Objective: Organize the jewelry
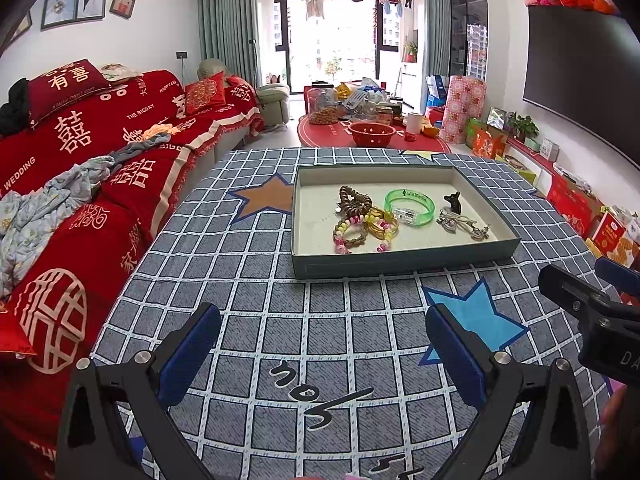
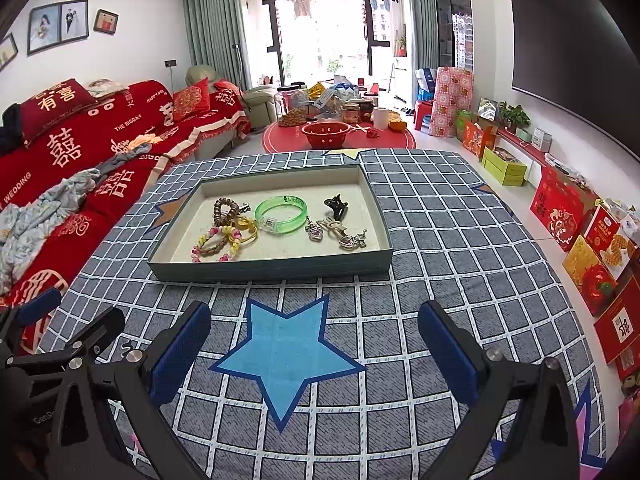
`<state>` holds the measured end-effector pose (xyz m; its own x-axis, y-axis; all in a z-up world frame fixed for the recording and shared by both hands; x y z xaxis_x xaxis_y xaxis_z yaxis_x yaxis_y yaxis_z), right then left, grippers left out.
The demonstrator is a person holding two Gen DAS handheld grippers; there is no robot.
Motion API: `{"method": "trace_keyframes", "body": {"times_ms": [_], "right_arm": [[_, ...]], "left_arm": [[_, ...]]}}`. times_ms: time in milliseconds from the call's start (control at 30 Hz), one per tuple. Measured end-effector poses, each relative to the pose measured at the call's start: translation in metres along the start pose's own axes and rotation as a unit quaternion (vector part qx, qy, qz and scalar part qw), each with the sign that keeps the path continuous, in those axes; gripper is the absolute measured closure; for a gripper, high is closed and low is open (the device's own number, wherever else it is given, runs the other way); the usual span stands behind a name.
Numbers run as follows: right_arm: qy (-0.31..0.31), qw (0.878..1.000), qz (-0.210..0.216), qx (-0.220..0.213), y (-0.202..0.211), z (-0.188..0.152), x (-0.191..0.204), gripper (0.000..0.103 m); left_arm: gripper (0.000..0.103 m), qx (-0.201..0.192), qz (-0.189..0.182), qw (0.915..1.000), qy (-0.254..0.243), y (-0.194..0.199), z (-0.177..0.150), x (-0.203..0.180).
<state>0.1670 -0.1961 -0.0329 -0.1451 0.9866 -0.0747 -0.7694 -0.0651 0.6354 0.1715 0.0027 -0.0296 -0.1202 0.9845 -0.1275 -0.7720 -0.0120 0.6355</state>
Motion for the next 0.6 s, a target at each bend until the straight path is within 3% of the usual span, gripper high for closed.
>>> {"method": "trace_keyframes", "body": {"times_ms": [600], "right_arm": [[-0.001, 1.000, 0.000, 0.000, 0.0001, 0.0000, -0.0006, 0.000]], "left_arm": [[0.000, 0.001, 0.001, 1.0000, 0.002, 0.0001, -0.0013, 0.0017]]}}
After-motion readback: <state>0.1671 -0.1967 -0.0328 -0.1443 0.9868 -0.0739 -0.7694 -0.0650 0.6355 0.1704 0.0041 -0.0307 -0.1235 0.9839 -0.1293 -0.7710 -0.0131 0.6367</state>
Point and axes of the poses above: each gripper's, at about its wrist camera, not at the fingertips, and y roughly against the way its jaws point, x to its left, z to its top, the point moved 7 cm from there along -y, roughly the way its jaws point, and after that the axes turned 11 degrees about y, right-handed, at the moved point
